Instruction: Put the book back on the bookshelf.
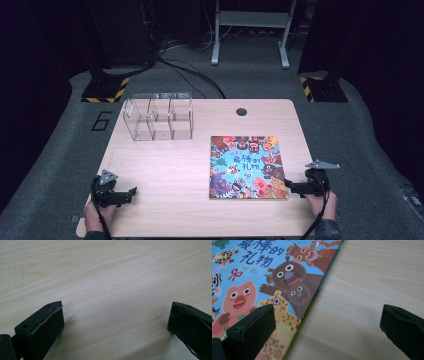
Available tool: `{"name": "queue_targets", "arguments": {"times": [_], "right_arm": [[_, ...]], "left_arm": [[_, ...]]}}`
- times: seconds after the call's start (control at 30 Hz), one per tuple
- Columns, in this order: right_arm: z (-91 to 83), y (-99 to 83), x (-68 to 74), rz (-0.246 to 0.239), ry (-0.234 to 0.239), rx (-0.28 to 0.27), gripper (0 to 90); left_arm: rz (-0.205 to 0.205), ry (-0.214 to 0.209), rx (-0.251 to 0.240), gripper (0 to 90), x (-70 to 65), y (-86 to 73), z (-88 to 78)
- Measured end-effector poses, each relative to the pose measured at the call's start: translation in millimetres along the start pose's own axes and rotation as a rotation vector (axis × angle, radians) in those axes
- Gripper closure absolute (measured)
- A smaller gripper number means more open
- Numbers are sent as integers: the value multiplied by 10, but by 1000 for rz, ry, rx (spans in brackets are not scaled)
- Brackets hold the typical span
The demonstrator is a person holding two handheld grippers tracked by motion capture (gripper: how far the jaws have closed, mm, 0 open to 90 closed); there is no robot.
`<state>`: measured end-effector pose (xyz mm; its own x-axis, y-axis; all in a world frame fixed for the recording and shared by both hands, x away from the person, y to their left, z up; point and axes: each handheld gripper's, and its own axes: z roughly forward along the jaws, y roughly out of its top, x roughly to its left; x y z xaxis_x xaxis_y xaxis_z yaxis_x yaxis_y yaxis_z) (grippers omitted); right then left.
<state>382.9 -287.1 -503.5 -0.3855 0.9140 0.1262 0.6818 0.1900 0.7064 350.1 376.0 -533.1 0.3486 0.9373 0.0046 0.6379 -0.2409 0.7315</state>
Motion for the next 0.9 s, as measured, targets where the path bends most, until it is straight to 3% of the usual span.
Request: {"name": "queue_targets", "arguments": {"times": [0.37,0.5,0.57,0.6,0.7,0.73,0.8,0.9], "right_arm": [[287,311,95,-43,42,69,0],[432,405,129,-27,40,104,49],[493,422,129,-39,38,114,101],[512,433,143,-19,33,129,145],[555,441,137,-22,43,130,150],[569,458,140,-11,47,125,209],[570,470,148,2,48,124,222],[583,480,140,-17,60,119,259]], "left_arm": [[-1,-1,1,2,0,1,0],[-1,-1,2,2,0,1,0],[0,-1,2,2,0,1,-1],[0,-1,2,2,0,1,-1],[1,-1,1,2,1,1,0],[-1,-1,2,2,0,1,0],[0,-1,2,2,0,1,-1],[0,-1,3,2,1,1,-1]]}}
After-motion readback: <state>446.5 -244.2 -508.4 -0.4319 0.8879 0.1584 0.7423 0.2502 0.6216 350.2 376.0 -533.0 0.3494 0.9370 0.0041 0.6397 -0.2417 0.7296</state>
